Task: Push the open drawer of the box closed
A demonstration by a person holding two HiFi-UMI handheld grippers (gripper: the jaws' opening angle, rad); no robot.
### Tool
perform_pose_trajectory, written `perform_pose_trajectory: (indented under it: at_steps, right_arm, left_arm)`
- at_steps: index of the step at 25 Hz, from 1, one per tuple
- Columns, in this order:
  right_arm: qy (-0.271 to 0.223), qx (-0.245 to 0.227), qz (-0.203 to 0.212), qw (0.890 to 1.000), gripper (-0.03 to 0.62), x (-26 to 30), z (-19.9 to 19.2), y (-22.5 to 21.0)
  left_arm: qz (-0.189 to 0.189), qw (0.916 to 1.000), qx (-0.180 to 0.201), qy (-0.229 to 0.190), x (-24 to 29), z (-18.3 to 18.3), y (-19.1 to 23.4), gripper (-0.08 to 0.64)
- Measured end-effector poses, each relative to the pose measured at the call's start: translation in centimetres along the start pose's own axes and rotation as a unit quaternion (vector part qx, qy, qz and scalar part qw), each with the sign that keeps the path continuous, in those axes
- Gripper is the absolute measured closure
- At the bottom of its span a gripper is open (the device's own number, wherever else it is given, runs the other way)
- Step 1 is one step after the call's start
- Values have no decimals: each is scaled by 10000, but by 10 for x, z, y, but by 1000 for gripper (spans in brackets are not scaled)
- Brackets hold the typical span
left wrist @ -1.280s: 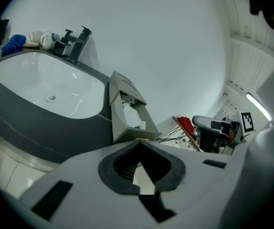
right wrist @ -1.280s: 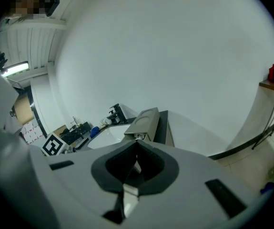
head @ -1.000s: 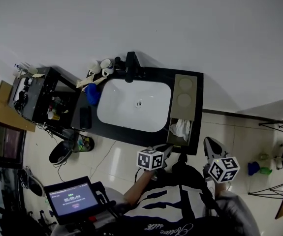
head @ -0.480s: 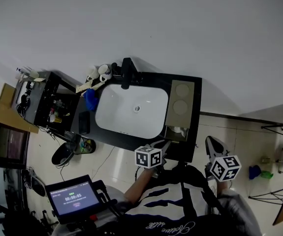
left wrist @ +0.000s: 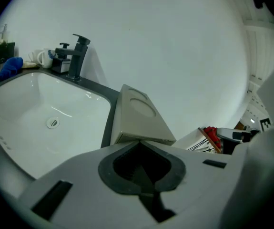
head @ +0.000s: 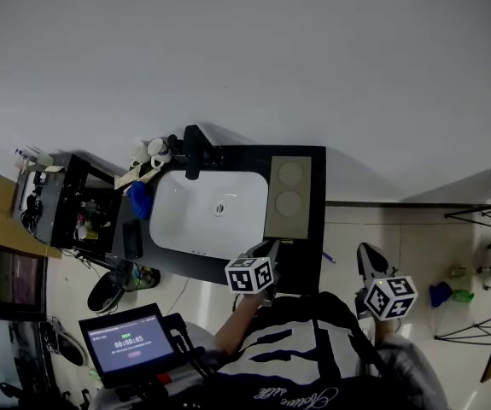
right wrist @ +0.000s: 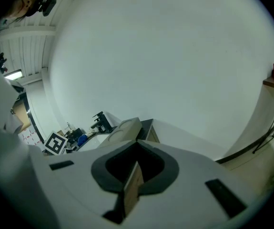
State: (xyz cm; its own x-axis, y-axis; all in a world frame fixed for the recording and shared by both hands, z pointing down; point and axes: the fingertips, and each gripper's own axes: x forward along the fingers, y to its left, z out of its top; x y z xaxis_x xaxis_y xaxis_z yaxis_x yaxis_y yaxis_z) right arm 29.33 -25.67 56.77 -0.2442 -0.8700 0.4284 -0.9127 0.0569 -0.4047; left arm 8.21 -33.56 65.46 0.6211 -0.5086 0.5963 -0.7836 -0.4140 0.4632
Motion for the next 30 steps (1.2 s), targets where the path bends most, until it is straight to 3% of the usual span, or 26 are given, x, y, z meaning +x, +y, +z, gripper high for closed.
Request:
perform_pose_trajectory:
  at_steps: [3,5,8,13,19,30]
  right_arm:
    - [9,47,-56,10000,594,-1,-4,-8]
    - [26,49,-62,10000,594,-2,-4,-7]
    - [57,11,7,10000,594,-2,-4,2]
    - [121,-105,241,9996,594,16,-17,25]
    - [212,-284,439,9984,594,14,-32,70]
    - [191,-405,388,9982,594,-34,-75,159]
  left_arm:
    - [166,9992,370,-13,4,0,1,558]
    - [56,9993,375,23,4,0,-1,558]
    - [-301,9986,413,-122,-5,8,-11,558]
    - [-1059,9883,967,-524,-17,19,-36,558]
    - [-1464,9749,1619,-429,-53,-1,-48,558]
    - [-1914,9626,1853,-493,-151,-42,-48,558]
